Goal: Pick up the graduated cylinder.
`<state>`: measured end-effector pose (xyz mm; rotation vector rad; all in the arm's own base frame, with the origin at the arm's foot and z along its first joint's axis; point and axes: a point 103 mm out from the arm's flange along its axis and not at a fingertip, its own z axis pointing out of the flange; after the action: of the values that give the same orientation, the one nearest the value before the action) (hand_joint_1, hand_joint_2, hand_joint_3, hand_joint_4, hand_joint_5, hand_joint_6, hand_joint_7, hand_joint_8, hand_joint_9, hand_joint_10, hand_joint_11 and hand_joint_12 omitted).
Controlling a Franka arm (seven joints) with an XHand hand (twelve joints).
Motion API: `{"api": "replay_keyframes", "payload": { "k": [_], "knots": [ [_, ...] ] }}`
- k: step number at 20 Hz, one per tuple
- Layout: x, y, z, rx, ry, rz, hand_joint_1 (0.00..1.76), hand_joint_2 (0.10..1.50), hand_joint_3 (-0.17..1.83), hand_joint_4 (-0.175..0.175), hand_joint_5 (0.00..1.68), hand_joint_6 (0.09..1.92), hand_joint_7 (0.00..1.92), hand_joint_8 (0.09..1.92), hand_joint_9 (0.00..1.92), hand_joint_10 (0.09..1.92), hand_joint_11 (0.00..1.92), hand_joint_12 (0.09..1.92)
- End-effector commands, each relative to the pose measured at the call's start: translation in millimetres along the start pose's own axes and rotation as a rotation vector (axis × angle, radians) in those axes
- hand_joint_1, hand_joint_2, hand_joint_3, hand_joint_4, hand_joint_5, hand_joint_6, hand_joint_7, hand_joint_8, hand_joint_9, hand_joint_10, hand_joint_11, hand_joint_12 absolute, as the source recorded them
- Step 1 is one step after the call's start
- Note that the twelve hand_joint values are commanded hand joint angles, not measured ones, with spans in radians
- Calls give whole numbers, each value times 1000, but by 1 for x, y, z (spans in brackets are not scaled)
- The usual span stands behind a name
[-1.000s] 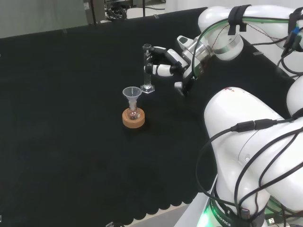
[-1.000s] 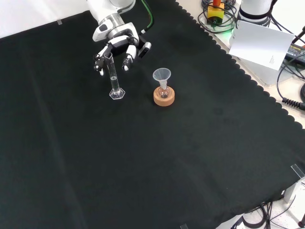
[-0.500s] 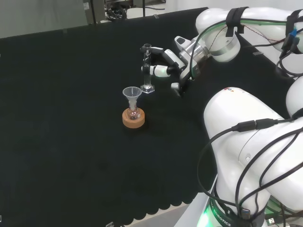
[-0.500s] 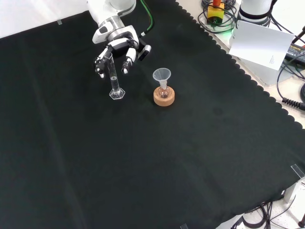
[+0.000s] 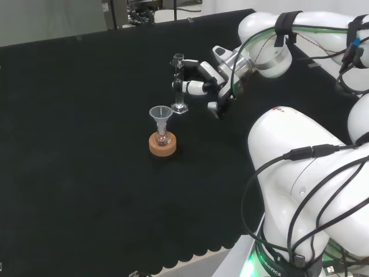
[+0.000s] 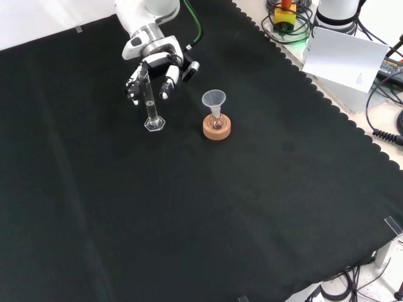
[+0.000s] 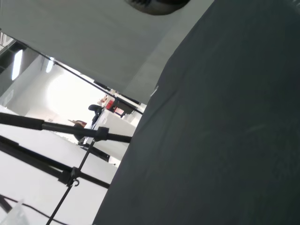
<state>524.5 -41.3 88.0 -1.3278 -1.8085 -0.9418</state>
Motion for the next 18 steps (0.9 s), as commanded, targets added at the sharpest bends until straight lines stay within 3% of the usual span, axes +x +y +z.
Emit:
{"api": "replay_keyframes", "payload": {
  "k": [1, 14, 18],
  "knots": [
    [-1, 2, 8, 2, -11, 8, 1105, 993, -175, -31, 650, 140, 495, 608, 689, 526, 364, 1282],
    [-12, 3, 14, -18, 24, 36, 1126, 1001, -175, -28, 646, 208, 517, 592, 717, 495, 381, 1268],
    [-7, 4, 28, -24, 13, 41, 1127, 1003, -175, -27, 646, 242, 526, 590, 727, 489, 398, 1265]
  ]
}}
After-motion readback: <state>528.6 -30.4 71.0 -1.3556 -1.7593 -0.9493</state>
